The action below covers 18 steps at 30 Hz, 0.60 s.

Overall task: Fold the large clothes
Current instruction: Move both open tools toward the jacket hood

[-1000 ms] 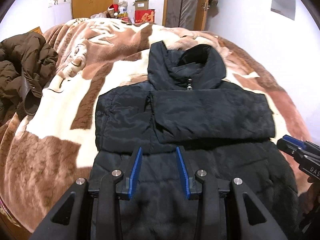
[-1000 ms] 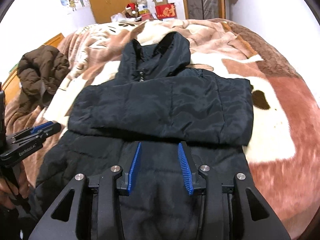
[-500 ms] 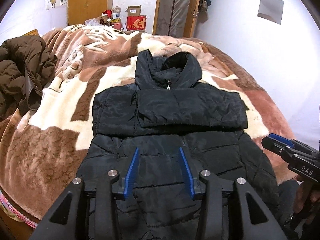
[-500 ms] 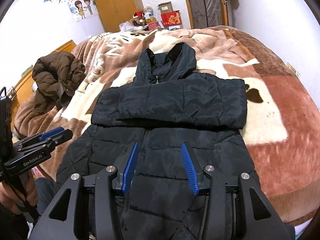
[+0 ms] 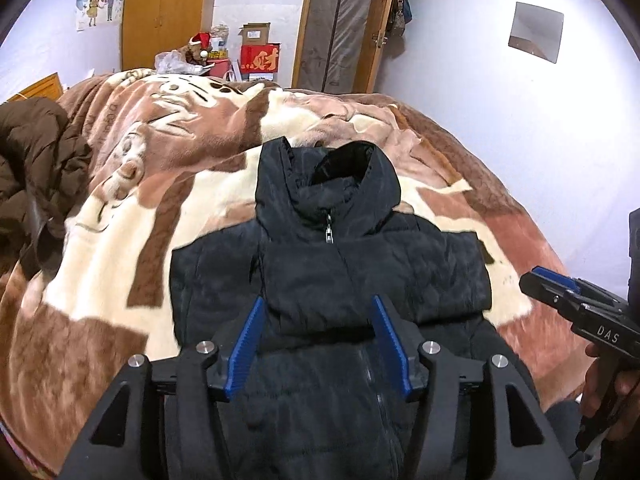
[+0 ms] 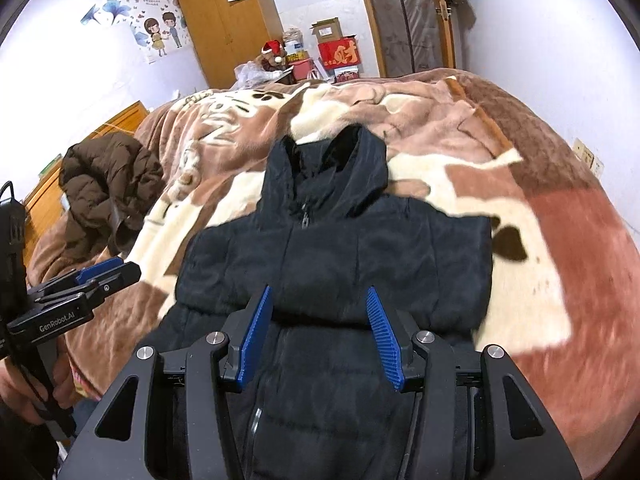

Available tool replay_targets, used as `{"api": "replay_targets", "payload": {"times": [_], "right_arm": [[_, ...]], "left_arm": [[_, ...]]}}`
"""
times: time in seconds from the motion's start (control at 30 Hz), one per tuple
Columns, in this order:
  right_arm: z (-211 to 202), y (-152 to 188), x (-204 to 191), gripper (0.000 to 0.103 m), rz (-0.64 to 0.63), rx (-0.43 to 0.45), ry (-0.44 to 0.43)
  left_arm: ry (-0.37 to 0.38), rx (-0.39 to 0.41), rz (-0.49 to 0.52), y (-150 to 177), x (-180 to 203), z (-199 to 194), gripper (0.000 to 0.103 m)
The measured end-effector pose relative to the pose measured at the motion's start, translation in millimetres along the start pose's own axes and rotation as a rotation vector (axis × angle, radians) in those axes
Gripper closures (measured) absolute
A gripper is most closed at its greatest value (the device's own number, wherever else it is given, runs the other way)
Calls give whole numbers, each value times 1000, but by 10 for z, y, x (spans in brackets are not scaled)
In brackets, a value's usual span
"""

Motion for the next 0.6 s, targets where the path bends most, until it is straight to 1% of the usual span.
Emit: {"api": "replay_targets", "payload": {"times": [0.17,0.23,0.33,0.5,0.6], "right_arm": [[201,-487,103,53,-10,9,8],[343,-710,177,53,-5,3,19],[543,-955,256,53,-8,-8,25],[1063,-1347,471,53,13,-60,10],[1393,-1502,645,53,51,-108,-1]], "left_arm": [[8,-2,-20,-529,-188,258,42],[18,-6,-34,-720,-277,392,41],[10,-26,-59,-993,-429,658,41],[1,-67,-86,-1379,-626,1182,41],[9,-103,-109,-1564,-731,1561,40]]}}
Point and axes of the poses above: each gripper's, at about its wrist camera, not at the fingertips, and z roughly the way its jaws point, x to its right, y to its underside, the point moved 7 cm from there along z, roughly the way its jaws point, and after that the axes turned 14 degrees about -x, right-handed, at the moved point
